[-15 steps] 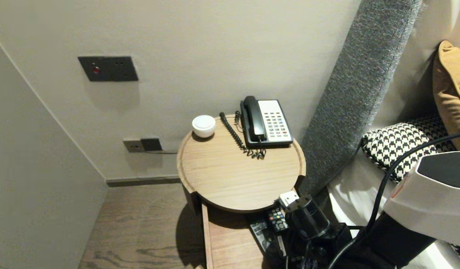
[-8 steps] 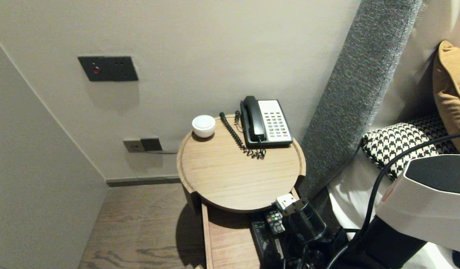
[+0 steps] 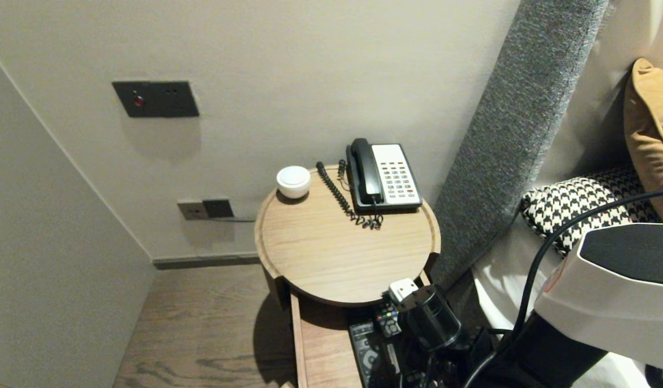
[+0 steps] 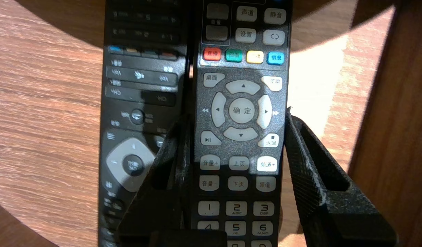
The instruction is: Put the remote controls on the table in the drawer one by one
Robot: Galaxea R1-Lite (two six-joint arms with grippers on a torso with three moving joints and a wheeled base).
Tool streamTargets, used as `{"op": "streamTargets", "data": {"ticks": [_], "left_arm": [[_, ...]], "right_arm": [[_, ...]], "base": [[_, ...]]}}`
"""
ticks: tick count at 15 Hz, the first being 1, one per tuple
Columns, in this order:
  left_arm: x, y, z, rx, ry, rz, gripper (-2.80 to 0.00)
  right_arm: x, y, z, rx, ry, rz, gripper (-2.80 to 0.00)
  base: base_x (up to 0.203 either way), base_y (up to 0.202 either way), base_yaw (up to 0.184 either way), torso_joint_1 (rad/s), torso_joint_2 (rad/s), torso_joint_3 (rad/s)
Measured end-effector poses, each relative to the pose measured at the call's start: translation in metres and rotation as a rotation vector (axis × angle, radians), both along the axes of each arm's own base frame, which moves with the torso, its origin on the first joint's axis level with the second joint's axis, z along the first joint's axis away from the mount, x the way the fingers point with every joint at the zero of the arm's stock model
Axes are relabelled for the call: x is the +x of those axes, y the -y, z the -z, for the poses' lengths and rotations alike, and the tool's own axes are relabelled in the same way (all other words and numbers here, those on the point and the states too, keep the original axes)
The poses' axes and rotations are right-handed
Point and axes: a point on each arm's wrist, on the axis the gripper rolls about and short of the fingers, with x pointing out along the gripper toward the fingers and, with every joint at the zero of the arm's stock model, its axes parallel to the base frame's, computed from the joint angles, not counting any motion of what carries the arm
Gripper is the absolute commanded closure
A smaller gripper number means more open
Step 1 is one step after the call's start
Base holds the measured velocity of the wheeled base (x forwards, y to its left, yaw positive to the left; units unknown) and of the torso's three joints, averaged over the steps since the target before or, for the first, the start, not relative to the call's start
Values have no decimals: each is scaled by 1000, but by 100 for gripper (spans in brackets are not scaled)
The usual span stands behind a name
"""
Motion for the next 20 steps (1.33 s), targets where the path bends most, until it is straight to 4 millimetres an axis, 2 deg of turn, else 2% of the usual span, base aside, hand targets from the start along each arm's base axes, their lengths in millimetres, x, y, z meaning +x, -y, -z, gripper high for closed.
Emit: {"op": "streamTargets", "data": {"ticks": [3,13,20], "left_arm": [[0,0,0,0,0,0,0],[0,0,0,0,0,0,0],[0,0,0,0,0,0,0]], "right_arm": [[0,0,1,-1,-2,1,0],[0,16,4,-19,-23,44,0],[0,9,3,-17,-15,22,0]], "base": [[0,0,0,0,0,0],[0,0,0,0,0,0],[0,0,0,0,0,0]]}}
